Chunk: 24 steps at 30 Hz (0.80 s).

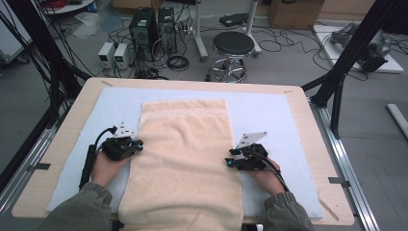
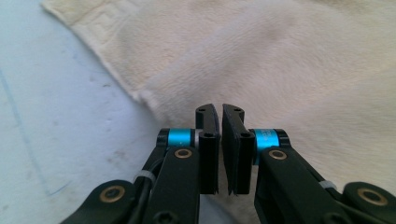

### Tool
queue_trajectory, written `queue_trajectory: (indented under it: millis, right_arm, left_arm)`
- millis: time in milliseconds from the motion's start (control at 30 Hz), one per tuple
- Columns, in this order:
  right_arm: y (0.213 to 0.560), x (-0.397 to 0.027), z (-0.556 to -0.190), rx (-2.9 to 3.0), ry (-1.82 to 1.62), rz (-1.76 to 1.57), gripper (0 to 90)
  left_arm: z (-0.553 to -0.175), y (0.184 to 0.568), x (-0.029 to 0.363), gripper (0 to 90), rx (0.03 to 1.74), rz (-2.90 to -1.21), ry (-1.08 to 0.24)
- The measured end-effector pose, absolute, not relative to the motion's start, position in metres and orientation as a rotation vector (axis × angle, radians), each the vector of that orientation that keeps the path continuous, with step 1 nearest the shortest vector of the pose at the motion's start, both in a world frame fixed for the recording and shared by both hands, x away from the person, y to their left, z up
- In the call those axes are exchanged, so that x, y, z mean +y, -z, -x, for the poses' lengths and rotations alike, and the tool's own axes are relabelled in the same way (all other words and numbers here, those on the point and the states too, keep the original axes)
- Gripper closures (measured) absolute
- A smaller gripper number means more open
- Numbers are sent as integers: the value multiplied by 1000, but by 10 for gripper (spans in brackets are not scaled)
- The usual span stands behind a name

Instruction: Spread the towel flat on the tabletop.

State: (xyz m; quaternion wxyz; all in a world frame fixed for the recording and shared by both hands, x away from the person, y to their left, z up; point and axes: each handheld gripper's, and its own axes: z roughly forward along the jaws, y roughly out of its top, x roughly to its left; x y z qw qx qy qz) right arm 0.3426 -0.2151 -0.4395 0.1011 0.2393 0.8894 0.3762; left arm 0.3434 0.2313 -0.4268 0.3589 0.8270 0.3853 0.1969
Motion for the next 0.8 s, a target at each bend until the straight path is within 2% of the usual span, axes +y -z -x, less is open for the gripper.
queue_trajectory:
  millis: [233, 533, 633, 800]
  right_arm:
    - [427, -217, -331, 2599, -1171, -679, 574]
    - [405, -213, -281, 2623, -1288, -543, 569]
    - [406, -207, -266, 2666, -1312, -482, 570]
    - [423, -194, -249, 2819, -1250, -376, 628]
  left_arm:
    - [-317, 409, 238, 707, 864, -2093, -426]
    - [-256, 409, 230, 634, 662, -2115, -312]
    - [-242, 413, 224, 616, 601, -2155, -267]
    - [-234, 431, 217, 598, 560, -2287, -174]
